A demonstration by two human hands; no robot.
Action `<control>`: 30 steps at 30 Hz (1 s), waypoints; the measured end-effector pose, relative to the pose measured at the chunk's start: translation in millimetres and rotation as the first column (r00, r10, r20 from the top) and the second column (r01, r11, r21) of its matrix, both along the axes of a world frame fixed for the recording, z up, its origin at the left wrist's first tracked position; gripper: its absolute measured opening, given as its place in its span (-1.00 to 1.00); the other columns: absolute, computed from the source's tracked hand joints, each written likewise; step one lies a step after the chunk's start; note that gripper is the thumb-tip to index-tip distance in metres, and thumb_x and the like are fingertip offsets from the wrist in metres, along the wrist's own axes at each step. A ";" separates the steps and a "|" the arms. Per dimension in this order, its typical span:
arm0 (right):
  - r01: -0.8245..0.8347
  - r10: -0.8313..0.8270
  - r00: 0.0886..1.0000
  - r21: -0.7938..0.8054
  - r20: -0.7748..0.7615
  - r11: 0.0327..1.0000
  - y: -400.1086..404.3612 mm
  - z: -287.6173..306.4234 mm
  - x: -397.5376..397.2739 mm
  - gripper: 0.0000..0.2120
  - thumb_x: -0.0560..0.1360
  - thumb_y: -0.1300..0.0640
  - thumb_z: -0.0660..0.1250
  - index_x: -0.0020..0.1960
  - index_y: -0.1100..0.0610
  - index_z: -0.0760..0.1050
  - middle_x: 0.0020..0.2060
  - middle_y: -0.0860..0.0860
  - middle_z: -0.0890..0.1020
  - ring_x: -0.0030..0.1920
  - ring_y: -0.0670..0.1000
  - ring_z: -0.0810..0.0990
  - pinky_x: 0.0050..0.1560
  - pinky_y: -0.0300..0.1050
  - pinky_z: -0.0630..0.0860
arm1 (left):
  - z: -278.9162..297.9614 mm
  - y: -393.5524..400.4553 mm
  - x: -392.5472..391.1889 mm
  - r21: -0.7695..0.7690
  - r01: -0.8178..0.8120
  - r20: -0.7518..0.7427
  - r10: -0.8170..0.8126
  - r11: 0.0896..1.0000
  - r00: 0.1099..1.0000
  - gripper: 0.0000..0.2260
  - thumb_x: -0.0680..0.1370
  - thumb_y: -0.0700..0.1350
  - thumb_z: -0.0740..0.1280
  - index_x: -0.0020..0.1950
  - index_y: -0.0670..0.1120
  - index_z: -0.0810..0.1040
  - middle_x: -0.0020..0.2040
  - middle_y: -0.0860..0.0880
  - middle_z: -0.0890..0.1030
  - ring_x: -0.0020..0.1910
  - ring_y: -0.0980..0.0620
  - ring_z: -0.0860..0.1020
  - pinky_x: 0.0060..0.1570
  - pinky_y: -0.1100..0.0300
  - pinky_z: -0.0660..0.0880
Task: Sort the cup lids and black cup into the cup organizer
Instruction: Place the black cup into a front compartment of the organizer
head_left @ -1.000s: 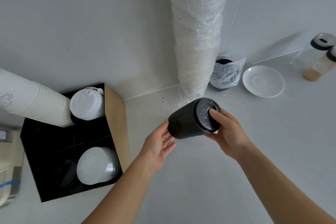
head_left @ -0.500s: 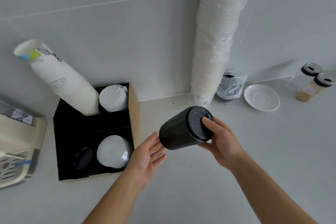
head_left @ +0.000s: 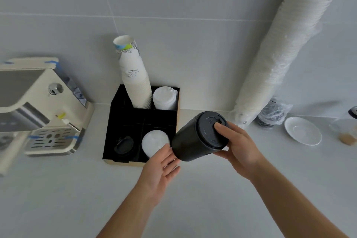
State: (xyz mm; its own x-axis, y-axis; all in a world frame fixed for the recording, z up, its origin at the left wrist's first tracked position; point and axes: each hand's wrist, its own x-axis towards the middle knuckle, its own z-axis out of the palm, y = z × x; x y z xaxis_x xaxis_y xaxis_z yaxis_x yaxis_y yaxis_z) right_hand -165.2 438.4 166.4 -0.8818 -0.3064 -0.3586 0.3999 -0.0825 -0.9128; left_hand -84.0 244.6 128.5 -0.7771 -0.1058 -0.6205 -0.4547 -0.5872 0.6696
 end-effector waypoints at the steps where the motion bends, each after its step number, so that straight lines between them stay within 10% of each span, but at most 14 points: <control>1: -0.014 0.014 1.000 0.003 -0.008 1.000 -7.9 2.3 0.9 -0.77 0.56 0.05 0.33 0.17 0.00 0.65 0.14 0.01 0.70 0.24 0.08 0.60 0.30 0.22 0.50 | 0.6 -6.5 4.5 0.009 -0.017 -0.007 0.017 1.000 1.000 -0.73 0.61 0.05 0.24 0.11 -0.09 0.61 0.13 -0.05 0.69 0.17 0.01 0.59 0.25 0.03 0.45; 30: -0.267 0.275 0.962 0.215 -0.004 0.939 -228.7 16.3 -2.8 -0.76 0.54 0.06 0.37 0.19 -0.02 0.64 0.08 -0.03 0.72 0.04 -0.04 0.64 0.00 -0.08 0.53 | -42.9 -161.8 45.4 0.261 -0.330 0.103 0.314 0.907 0.944 -0.59 0.60 0.07 0.26 0.35 -0.14 0.44 0.18 -0.26 0.59 0.22 -0.16 0.56 0.32 -0.03 0.42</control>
